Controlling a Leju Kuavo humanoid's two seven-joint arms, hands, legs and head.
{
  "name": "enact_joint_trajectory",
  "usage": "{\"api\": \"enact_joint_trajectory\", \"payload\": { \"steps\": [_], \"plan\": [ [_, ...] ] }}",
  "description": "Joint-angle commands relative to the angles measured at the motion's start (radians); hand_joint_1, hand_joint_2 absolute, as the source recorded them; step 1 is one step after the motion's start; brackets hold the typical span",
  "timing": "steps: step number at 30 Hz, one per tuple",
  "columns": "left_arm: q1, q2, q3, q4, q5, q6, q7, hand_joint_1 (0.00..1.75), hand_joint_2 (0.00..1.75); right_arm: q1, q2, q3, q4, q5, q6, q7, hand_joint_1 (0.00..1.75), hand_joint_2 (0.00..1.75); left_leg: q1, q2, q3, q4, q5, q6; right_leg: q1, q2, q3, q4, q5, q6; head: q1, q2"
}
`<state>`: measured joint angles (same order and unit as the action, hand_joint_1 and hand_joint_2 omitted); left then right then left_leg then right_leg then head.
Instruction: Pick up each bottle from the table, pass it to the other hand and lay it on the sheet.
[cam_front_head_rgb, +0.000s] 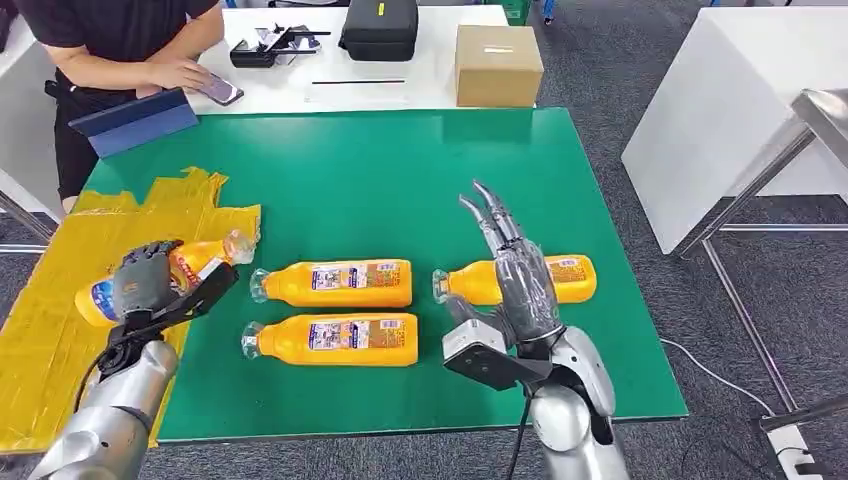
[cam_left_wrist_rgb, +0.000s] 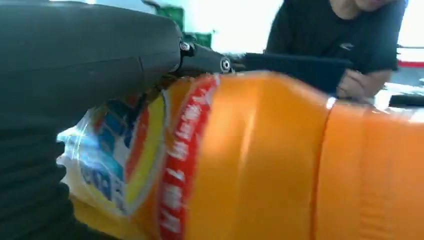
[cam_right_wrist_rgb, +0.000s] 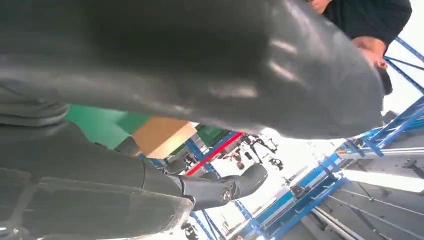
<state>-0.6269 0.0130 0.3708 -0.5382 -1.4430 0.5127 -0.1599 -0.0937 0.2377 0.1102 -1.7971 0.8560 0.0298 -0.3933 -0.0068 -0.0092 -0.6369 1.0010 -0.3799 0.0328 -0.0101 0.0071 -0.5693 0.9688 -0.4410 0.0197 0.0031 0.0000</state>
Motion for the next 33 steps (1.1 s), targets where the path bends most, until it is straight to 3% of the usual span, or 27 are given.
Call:
{"api": "enact_joint_trajectory", "payload": {
  "steps": [1, 8, 16, 21, 23, 27, 28, 33],
  "plan": [
    [-0.078, -0.031, -0.016, 0.09, 0.143, -0.036, -0.122, 0.0, 0.0, -0.043, -0.024, -0.028, 0.103, 0.023, 0.002, 0.035, 0.0, 0.0, 0.001, -0.001, 0.002, 0.0, 0.0, -0.002, 0.001, -0.002, 0.002, -0.001, -0.001, -0.001, 0.0, 0.0],
    [-0.073, -0.03, -0.025, 0.076, 0.155, -0.046, -0.122, 0.0, 0.0, -0.045, -0.023, -0.035, 0.111, 0.021, 0.001, 0.032, 0.0, 0.0, 0.001, 0.0, 0.003, 0.0, -0.001, -0.002, 0.001, -0.001, 0.004, -0.001, -0.001, -0.001, 0.0, 0.0],
    [-0.004, -0.064, -0.049, -0.154, 0.572, -0.113, -0.31, 0.0, 0.0, -0.027, -0.053, -0.061, 0.153, 0.071, -0.017, 0.052, 0.0, 0.0, 0.001, 0.0, 0.003, 0.0, -0.001, -0.002, 0.001, -0.001, 0.004, -0.001, -0.001, -0.001, 0.0, 0.0],
    [0.028, -0.05, -0.063, -0.224, 0.658, -0.164, -0.311, 0.0, 0.0, -0.017, -0.059, -0.059, 0.156, 0.079, -0.023, 0.057, 0.0, 0.0, 0.001, 0.002, 0.005, 0.0, -0.002, -0.003, 0.001, 0.0, 0.006, -0.001, -0.001, -0.001, 0.0, 0.0],
    [0.06, -0.075, 0.0, -0.324, 0.916, -0.308, -0.372, 0.0, 0.0, -0.009, -0.075, -0.049, 0.159, 0.106, -0.027, 0.081, 0.0, 0.0, 0.001, 0.001, 0.003, 0.0, -0.001, -0.002, 0.001, -0.001, 0.004, -0.001, -0.001, -0.001, 0.0, 0.0],
    [0.15, -0.091, -0.026, -0.514, 1.123, -0.447, -0.354, 0.0, 0.0, 0.027, -0.091, -0.014, 0.156, 0.129, -0.019, 0.098, 0.0, 0.0, 0.001, 0.002, 0.006, -0.001, -0.003, -0.002, 0.001, 0.001, 0.006, -0.002, -0.001, -0.001, 0.0, 0.0],
    [0.172, -0.095, -0.05, -0.558, 1.134, -0.437, -0.347, 0.0, 0.0, 0.044, -0.096, 0.008, 0.152, 0.134, -0.022, 0.1, 0.0, 1.75, 0.001, 0.003, 0.004, -0.001, -0.002, -0.002, 0.001, 0.002, 0.004, -0.002, 0.0, 0.0, 0.0, 0.0],
    [0.256, -0.101, -0.123, -0.675, 1.173, -0.411, -0.332, 0.0, 0.0, 0.105, -0.118, 0.114, 0.185, 0.149, -0.081, 0.106, 0.0, 1.75, 0.001, 0.003, 0.007, -0.001, -0.003, -0.002, 0.001, 0.0, 0.007, -0.003, -0.002, -0.001, 0.0, 0.0]
  ]
}}
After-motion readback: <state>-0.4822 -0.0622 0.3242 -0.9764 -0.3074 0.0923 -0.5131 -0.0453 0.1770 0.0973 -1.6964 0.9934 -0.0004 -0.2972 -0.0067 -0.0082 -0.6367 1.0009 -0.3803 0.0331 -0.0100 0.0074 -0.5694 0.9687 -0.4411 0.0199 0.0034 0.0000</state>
